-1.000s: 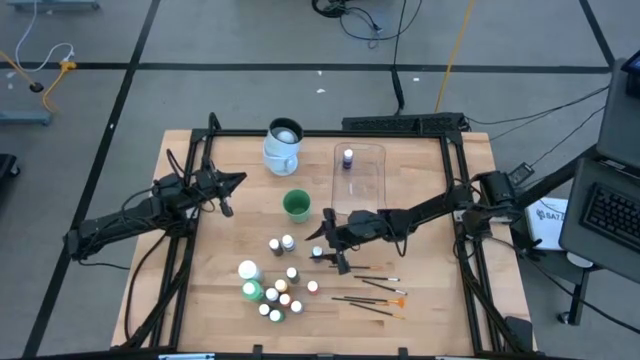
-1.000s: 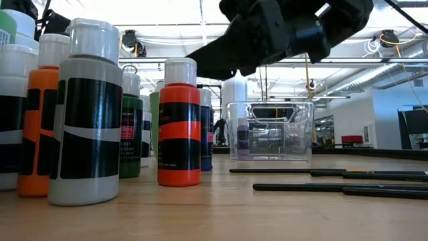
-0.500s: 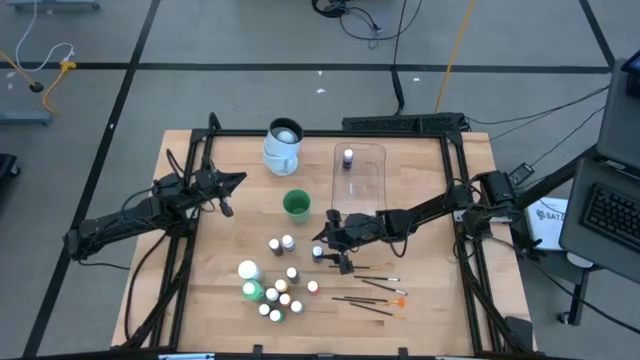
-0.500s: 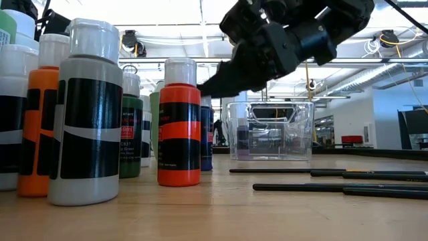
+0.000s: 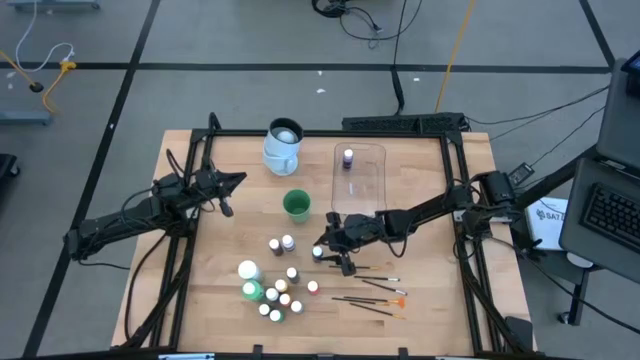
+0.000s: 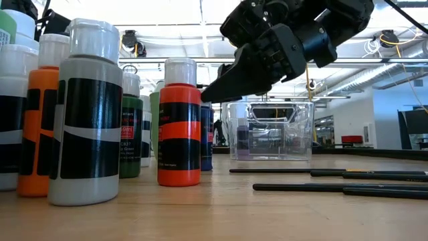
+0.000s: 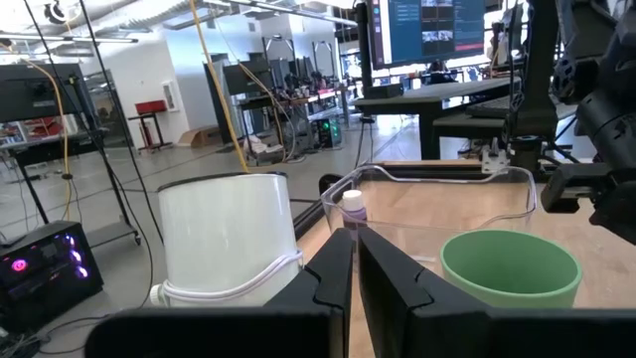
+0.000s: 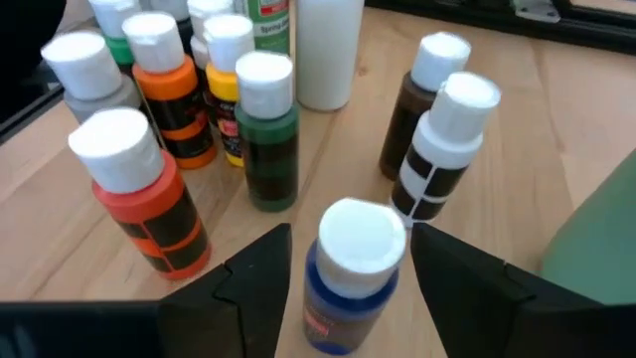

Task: Pick & Place Paint Supplies
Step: Put the blue paint bottle into the transparent bin

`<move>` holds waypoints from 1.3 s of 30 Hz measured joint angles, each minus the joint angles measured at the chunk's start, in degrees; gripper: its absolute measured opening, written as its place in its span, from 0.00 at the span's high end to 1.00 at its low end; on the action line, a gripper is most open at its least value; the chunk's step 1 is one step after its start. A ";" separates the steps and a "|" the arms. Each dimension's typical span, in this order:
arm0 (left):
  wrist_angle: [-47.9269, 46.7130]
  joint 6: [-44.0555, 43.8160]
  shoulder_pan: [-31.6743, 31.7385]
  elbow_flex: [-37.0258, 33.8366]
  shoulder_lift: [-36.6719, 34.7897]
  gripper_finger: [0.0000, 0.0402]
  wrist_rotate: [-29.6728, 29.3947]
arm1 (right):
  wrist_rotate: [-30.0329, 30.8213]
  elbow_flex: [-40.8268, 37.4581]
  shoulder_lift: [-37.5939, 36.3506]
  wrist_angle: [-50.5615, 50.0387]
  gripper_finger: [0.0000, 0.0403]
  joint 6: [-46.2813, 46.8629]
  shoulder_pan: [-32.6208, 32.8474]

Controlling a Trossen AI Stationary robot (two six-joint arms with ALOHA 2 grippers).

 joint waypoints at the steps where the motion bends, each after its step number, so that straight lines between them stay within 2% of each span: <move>1: 0.00 0.00 0.00 0.00 -0.02 0.94 0.00 | -0.05 0.00 0.02 0.00 0.52 -0.01 0.00; 9: 0.00 0.00 -0.02 0.00 -0.01 0.94 0.00 | -0.04 0.00 0.02 0.57 0.59 0.56 -0.24; 14: 0.02 0.00 -0.02 0.00 0.00 0.94 -0.02 | 0.01 0.00 0.04 0.70 0.72 1.46 -0.39; 21: -0.10 0.35 -0.02 0.00 -0.01 0.94 -0.02 | 0.08 -0.08 -1.35 2.76 0.73 1.49 -0.79; 25: -0.80 0.54 0.00 0.00 0.00 0.94 -0.03 | 0.50 -0.04 -8.01 2.40 0.73 1.46 -0.68; 28: -1.02 0.55 -0.01 0.00 -0.01 0.94 -0.02 | 3.63 -0.04 -15.47 -1.95 0.73 1.34 -0.55; 31: -0.98 0.55 0.00 0.00 0.00 0.94 -0.03 | 8.91 -0.04 -24.24 -8.76 0.73 -0.43 -0.66; 35: -0.98 1.16 0.00 0.00 -0.01 0.94 -0.03 | 18.82 0.02 -35.33 -17.58 0.73 -3.53 -1.83; 39: -0.95 1.27 0.00 0.00 -0.01 0.94 -0.04 | 26.27 0.01 -42.14 -24.51 0.73 -4.26 -4.95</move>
